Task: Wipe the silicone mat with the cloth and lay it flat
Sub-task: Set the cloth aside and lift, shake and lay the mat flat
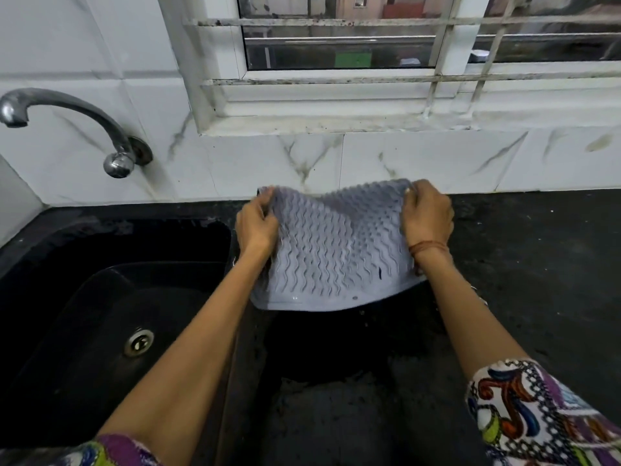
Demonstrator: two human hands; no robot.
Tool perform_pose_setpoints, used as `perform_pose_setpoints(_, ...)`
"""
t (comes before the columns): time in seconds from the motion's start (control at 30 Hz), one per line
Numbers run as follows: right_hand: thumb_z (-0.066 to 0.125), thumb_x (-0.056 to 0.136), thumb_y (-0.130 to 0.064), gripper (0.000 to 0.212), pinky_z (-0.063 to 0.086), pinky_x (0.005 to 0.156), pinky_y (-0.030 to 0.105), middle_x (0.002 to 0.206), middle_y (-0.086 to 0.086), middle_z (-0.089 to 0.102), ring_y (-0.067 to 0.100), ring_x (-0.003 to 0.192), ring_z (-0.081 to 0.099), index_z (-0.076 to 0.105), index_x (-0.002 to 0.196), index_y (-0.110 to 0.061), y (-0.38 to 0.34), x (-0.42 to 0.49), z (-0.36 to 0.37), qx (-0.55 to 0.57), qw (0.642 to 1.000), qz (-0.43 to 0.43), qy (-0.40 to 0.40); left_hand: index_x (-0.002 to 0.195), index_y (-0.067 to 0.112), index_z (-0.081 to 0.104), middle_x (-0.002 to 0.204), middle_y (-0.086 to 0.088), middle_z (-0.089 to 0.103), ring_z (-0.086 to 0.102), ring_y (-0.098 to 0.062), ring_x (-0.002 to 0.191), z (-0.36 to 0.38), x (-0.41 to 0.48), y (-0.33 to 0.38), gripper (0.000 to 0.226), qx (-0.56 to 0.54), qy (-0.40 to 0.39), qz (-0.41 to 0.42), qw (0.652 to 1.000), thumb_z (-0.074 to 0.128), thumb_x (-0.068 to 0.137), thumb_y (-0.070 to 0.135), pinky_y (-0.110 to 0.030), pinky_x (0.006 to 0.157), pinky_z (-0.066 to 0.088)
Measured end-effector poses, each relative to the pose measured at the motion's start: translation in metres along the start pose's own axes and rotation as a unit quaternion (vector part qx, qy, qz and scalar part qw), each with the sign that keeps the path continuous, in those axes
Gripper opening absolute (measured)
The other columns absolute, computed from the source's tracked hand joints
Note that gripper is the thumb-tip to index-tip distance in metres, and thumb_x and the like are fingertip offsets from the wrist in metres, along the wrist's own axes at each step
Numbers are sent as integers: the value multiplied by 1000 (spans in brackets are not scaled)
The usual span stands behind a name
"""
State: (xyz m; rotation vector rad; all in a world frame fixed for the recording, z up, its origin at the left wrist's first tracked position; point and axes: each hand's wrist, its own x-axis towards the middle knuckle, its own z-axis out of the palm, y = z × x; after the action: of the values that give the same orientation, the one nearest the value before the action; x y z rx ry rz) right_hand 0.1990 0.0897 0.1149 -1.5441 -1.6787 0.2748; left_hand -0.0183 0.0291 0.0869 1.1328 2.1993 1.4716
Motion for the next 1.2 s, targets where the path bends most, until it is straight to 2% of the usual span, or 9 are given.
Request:
perform_pose_setpoints(0.17, 44, 97, -19, 26, 34, 64, 30, 97, 27, 65, 38, 89, 61, 58, 102, 2, 18, -13, -4, 34, 999, 17, 33, 127, 13, 50, 131, -11, 55, 52, -22, 119, -6, -11, -25, 41, -41, 8, 10, 999, 50, 88, 2, -20, 94, 34)
perform_pose_setpoints(0.33, 49, 95, -20, 23, 38, 65, 32, 85, 19, 64, 36, 88, 63, 58, 79, -6, 83, -77, 34, -41, 986, 114, -113, 130, 13, 45, 134, -16, 51, 52, -29, 120, 2, -50, -85, 45, 28, -86, -87, 992, 54, 87, 4, -37, 101, 41)
perform_pose_setpoints(0.47, 47, 94, -22, 24, 49, 75, 38, 103, 16, 66, 34, 95, 62, 64, 101, -6, 103, -101, 47, -126, 968, 139, -164, 128, 18, 47, 133, -12, 52, 54, -30, 115, 5, -72, -109, 42, 90, -98, -102, 986, 51, 89, 6, -44, 96, 45)
perform_pose_setpoints(0.63, 49, 92, -18, 22, 51, 73, 39, 104, 17, 65, 34, 93, 62, 66, 96, -5, 99, -95, 44, -138, 965, 146, -168, 126, 19, 50, 135, -9, 51, 52, -30, 114, 7, -71, -104, 40, 144, -77, -55, 985, 47, 89, 5, -45, 91, 47)
perform_pose_setpoints(0.73, 53, 91, -24, 31, 48, 81, 42, 125, 16, 49, 35, 111, 50, 56, 116, -6, 95, -97, 39, -204, 957, 108, -173, 123, 20, 52, 140, -8, 43, 40, -32, 116, 7, -79, -104, 37, 264, -54, -4, 963, 50, 87, 10, -45, 93, 39)
perform_pose_setpoints(0.8, 55, 88, -30, 41, 44, 89, 46, 132, 11, 44, 32, 120, 42, 51, 126, -14, 87, -102, 38, -208, 961, 40, -181, 121, 20, 53, 140, -7, 42, 36, -31, 121, 10, -91, -100, 36, 280, -58, 46, 957, 53, 86, 18, -46, 94, 35)
perform_pose_setpoints(0.9, 50, 75, -47, 45, 49, 76, 44, 118, 6, 60, 29, 108, 57, 64, 111, -23, 71, -130, 44, -195, 955, -98, -202, 118, 22, 56, 132, 0, 50, 38, -22, 121, 26, -117, -92, 40, 278, -130, 106, 946, 49, 82, 37, -39, 92, 33)
perform_pose_setpoints(0.97, 45, 65, -56, 48, 50, 68, 40, 106, 3, 66, 27, 96, 63, 67, 98, -29, 68, -152, 48, -202, 943, -115, -237, 113, 24, 58, 125, 3, 55, 44, -20, 117, 34, -134, -93, 51, 297, -147, 120, 936, 38, 73, 50, -38, 89, 35)
perform_pose_setpoints(1.2, 45, 65, -58, 46, 47, 79, 44, 109, -1, 66, 26, 101, 60, 66, 97, -33, 71, -153, 67, -228, 934, -118, -248, 103, 25, 61, 113, 2, 64, 46, -15, 105, 46, -126, -106, 46, 320, -98, 148, 931, 41, 70, 49, -39, 77, 45)
